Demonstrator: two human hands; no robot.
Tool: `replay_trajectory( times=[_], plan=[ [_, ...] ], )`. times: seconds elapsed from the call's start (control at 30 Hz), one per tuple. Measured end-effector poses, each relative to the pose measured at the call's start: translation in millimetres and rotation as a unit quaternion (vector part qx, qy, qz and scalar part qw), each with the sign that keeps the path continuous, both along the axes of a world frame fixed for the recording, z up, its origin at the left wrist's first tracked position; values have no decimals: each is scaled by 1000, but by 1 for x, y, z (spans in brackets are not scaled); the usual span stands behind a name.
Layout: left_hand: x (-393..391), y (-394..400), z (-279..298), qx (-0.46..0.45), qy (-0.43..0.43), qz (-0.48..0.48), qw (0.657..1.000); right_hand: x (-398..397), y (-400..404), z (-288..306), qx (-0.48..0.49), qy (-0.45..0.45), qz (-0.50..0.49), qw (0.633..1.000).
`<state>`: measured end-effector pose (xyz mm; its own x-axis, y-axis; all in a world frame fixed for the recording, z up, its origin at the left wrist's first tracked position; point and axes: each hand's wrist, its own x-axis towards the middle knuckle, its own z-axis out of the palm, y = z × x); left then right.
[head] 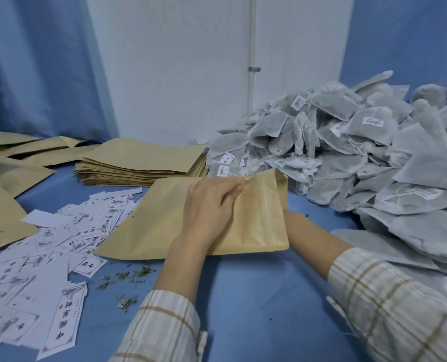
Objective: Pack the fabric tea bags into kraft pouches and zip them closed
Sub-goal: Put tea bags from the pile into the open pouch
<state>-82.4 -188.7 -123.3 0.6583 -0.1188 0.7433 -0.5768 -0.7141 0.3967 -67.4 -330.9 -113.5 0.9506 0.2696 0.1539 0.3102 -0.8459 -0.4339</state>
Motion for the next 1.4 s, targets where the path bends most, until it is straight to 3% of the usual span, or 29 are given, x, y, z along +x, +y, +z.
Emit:
replay_trajectory(
  times=[0.03, 0.1, 0.17, 0.33, 0.47, 0.53, 0.63, 0.7, 0.77, 0.9, 0.97, 1.03, 1.07, 1.1, 1.17, 1.2, 1.23, 1.3, 1.4],
  plan=[
    [0, 0, -1, 3, 2, 13, 1000, 3, -7, -4, -18, -15, 19, 1000],
    [1, -1, -4, 1, 24, 26, 999, -3, -22, -5, -150, -64, 40, 986],
    [0, -2, -8, -7, 56, 26, 998, -16, -39, -3, -196, -98, 11, 976],
    [1, -12, -15, 53, 119, 9, 991, -43, -77, 9, -363, -2, -109, 925],
    [0, -16, -18, 56, 129, -4, 990, -54, -89, 6, -446, 4, -135, 885],
    [-1, -16, -18, 39, 130, -3, 991, -53, -91, 4, -429, -42, -135, 892],
    [-3, -16, -18, 3, 132, 2, 991, -52, -98, 1, -237, -151, -168, 945],
    [-3, -15, -17, -14, 127, 13, 992, -54, -100, 1, -24, -256, -220, 941],
    [-2, -14, -16, -24, 124, 23, 992, -56, -99, 2, 178, -317, -278, 889],
    [-1, -13, -16, -34, 114, 30, 992, -54, -85, -7, 571, -204, -306, 734],
    [0, -13, -16, -38, 111, 30, 993, -52, -70, -17, 681, -136, -289, 659],
    [-1, -15, -16, -39, 104, 29, 993, -51, -54, -27, 738, -64, -243, 626],
    [-1, -16, -15, -42, 99, 25, 994, -51, -47, -30, 736, -21, -209, 644],
    [-2, -18, -15, -46, 92, 19, 994, -50, -42, -33, 679, 19, -177, 712],
    [-4, -21, -14, -45, 79, 1, 996, -48, -37, -39, 406, 76, -124, 902],
    [-5, -22, -15, -38, 76, -8, 996, -47, -36, -40, 280, 91, -104, 950],
    [-6, -23, -15, -32, 78, -13, 996, -47, -36, -39, 200, 102, -91, 970],
    [-8, -25, -16, -28, 87, -15, 996, -50, -40, -31, 149, 94, -88, 980],
    [-12, -33, -15, -31, 88, -16, 995, -59, -53, -13, -8, 22, -112, 993]
  ],
)
